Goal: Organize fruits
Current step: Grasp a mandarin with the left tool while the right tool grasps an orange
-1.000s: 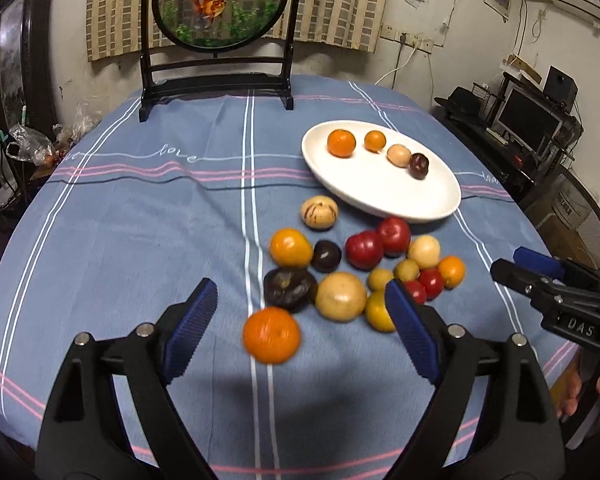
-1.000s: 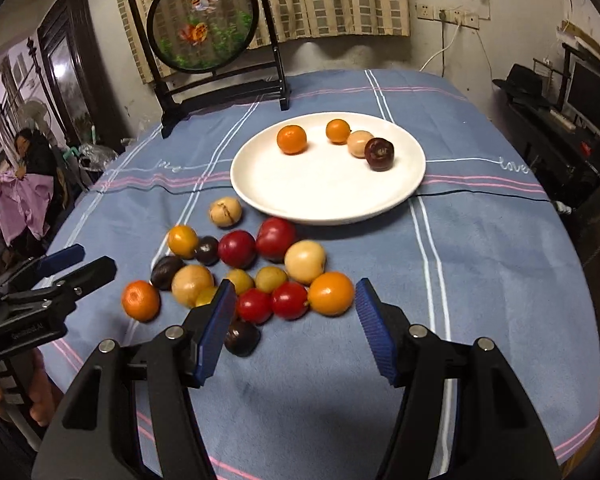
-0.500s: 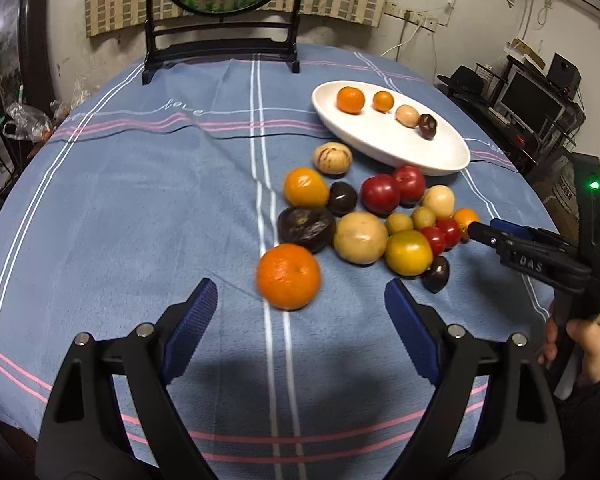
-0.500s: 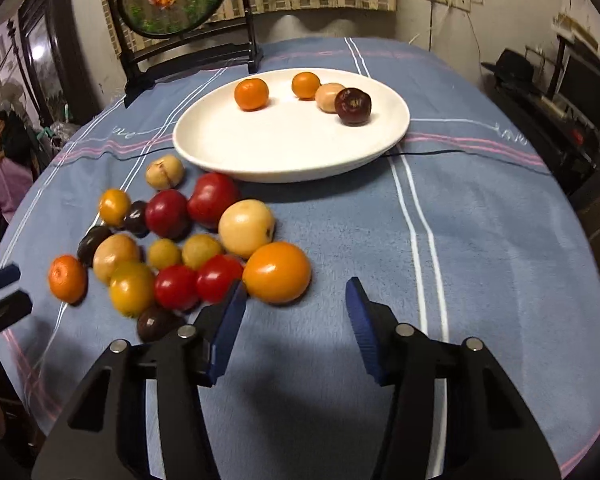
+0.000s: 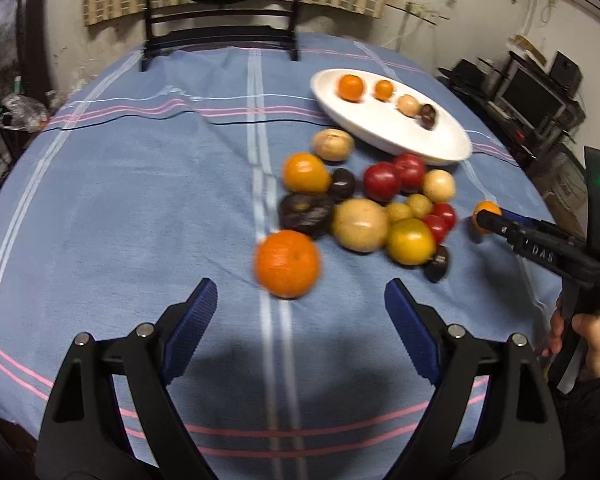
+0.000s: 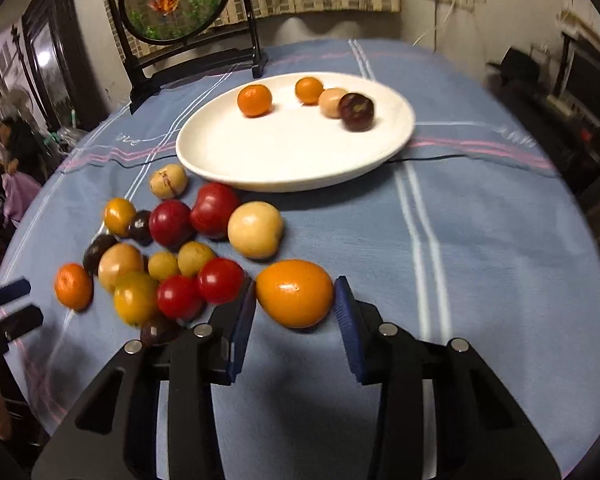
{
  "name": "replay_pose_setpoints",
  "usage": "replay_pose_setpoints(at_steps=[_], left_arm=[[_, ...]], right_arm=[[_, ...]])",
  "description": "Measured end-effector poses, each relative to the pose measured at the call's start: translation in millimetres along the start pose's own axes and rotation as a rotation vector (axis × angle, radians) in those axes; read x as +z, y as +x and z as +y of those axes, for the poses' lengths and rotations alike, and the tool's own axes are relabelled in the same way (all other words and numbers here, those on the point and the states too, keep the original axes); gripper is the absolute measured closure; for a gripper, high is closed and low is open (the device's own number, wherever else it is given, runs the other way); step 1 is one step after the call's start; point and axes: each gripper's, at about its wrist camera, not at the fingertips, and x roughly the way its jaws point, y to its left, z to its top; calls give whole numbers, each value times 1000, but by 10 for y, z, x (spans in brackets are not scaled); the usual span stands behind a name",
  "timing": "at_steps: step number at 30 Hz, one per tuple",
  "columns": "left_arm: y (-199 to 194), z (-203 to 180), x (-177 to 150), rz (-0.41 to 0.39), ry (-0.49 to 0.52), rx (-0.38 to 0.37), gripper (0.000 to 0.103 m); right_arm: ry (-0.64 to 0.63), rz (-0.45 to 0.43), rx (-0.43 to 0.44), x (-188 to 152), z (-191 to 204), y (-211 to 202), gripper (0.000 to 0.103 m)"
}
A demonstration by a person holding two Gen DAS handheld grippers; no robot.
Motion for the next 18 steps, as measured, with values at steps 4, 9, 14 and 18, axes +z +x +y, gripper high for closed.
replay_pose_setpoints(at_steps=[4, 9, 14, 18], left_arm=[[76, -235, 1, -1, 65, -1, 16], [290, -143, 24, 15, 51, 88, 16], [563, 73, 37, 50, 1, 88, 40], [582, 113, 67, 20, -6, 67, 60]], right_arm=[[7, 8, -4, -155, -49, -119, 62], [5, 20, 18, -255, -27, -115, 62], [2, 24, 46, -297, 16, -111, 62], [2, 35, 47, -296, 39, -78, 62]])
